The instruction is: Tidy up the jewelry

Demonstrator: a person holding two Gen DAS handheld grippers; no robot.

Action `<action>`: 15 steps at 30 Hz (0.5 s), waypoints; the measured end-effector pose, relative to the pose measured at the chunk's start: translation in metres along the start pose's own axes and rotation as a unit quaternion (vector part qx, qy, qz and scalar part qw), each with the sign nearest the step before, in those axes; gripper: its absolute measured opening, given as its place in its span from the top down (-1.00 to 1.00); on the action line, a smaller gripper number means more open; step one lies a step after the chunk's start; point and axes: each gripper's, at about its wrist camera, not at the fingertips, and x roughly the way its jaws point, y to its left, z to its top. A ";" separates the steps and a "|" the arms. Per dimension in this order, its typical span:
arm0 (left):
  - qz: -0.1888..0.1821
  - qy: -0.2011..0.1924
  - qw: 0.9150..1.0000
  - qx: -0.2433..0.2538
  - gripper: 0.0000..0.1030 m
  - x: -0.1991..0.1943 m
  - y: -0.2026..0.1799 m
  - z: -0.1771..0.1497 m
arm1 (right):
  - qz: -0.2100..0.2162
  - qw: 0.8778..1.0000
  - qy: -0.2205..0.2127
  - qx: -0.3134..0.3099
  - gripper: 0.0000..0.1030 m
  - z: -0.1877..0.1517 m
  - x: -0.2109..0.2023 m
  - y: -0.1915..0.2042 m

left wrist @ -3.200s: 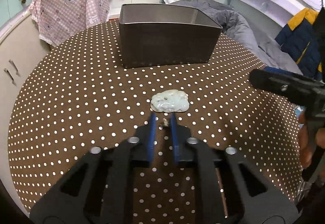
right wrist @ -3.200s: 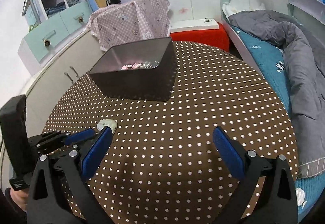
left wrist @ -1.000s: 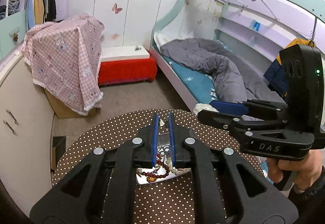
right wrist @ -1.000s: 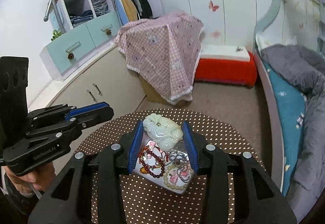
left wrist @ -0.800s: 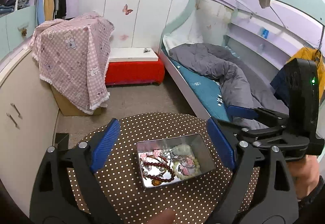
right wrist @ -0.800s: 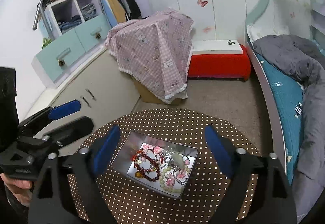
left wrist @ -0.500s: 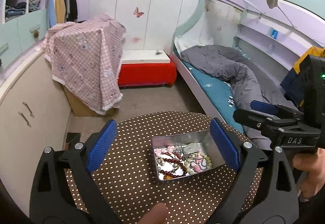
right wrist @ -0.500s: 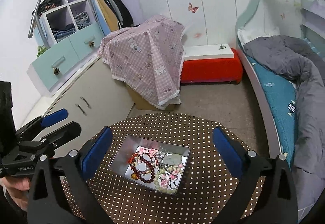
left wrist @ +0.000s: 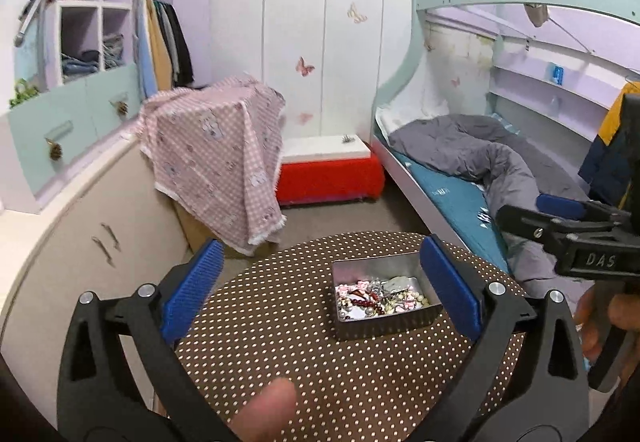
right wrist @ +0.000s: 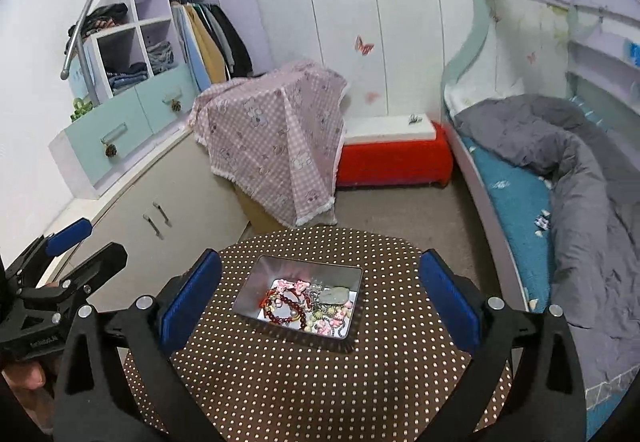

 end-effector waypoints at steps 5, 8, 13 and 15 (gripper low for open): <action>0.034 -0.024 0.999 -0.016 -0.87 -0.041 -0.001 -0.016 | -0.015 0.999 -0.040 -0.011 -0.85 -0.012 -0.043 0.014; 0.053 -0.043 0.998 -0.018 -0.87 -0.065 -0.002 -0.023 | -0.021 0.997 -0.066 -0.013 -0.85 -0.022 -0.068 0.021; 0.070 -0.079 0.994 -0.017 -0.87 -0.110 -0.007 -0.032 | -0.031 0.995 -0.095 -0.015 -0.85 -0.042 -0.102 0.030; 0.081 -0.096 0.992 -0.012 -0.88 -0.129 -0.012 -0.037 | -0.036 0.994 -0.105 -0.016 -0.85 -0.052 -0.114 0.034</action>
